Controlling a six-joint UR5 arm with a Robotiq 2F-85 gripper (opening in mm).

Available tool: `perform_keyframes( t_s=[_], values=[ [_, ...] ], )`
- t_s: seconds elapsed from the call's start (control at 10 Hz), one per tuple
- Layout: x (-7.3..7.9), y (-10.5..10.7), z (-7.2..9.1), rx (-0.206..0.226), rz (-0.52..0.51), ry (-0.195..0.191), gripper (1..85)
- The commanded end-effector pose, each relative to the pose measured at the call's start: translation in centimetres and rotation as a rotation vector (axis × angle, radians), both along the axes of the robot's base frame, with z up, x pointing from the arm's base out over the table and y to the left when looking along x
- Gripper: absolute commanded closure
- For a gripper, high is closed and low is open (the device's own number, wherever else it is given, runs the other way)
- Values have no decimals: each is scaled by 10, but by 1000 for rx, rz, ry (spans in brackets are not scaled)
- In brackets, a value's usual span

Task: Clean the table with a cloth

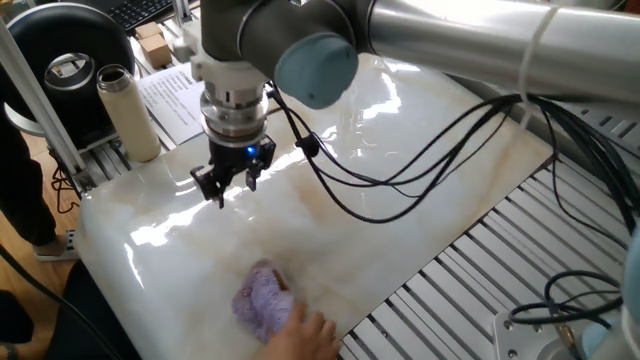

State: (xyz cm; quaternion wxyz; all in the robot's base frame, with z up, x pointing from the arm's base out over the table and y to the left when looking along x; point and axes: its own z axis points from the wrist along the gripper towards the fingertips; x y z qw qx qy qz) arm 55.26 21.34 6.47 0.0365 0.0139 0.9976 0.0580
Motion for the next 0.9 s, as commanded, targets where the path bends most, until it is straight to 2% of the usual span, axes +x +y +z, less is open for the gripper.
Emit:
perform_keyframes(
  t_s=[0.0,0.1,0.2,0.3,0.4,0.5,0.6,0.7,0.8],
  values=[
    [-43,18,-2,-16,-53,32,237],
    [-63,19,-3,-28,-43,68,213],
    [-68,19,-4,-39,-33,76,213],
    [-68,16,-4,-49,-12,73,213],
    [-67,9,-4,-80,40,66,217],
    [-65,5,-4,-77,99,54,230],
    [-63,-19,0,-60,158,47,227],
    [-63,-37,0,-68,197,41,240],
    [-60,-40,-5,-75,209,22,253]
  ],
)
